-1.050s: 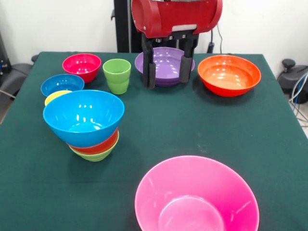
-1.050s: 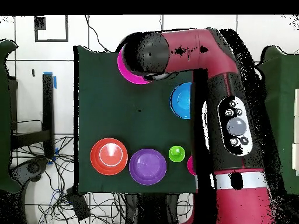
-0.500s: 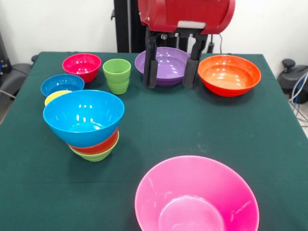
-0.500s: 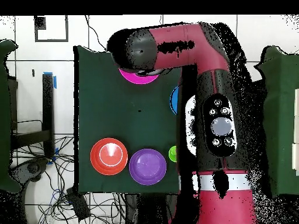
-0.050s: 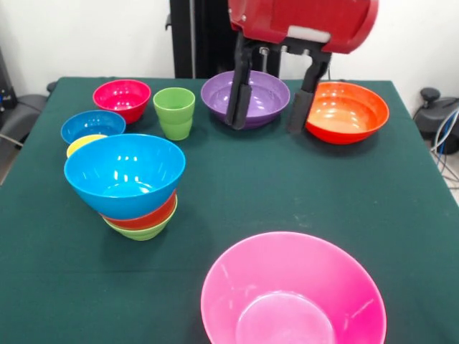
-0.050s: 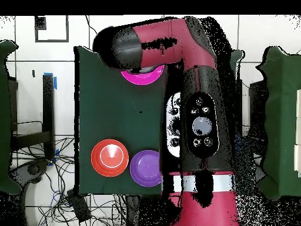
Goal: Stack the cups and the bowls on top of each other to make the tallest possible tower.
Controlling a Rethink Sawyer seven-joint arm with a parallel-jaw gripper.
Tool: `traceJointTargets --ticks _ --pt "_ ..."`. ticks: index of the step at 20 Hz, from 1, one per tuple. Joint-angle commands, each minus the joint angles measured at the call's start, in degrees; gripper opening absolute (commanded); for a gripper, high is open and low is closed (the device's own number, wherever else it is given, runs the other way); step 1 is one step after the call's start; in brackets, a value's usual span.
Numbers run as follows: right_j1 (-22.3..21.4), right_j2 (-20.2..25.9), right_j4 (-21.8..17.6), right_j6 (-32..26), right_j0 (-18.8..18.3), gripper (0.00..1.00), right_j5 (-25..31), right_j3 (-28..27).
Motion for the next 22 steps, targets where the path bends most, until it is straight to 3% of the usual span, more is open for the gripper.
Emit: traceJointTargets --ticks 1,15,22 --pt "5.98 -3.93 -2.4 13.83 3.28 1.0 -3.04 0.0" --pt "8.81 -7.5 -2.67 16.35 6.6 1.0 -8.55 0.61" --pt "10.61 -10.46 -3.49 16.43 9.04 1.0 -9.47 -1.81"
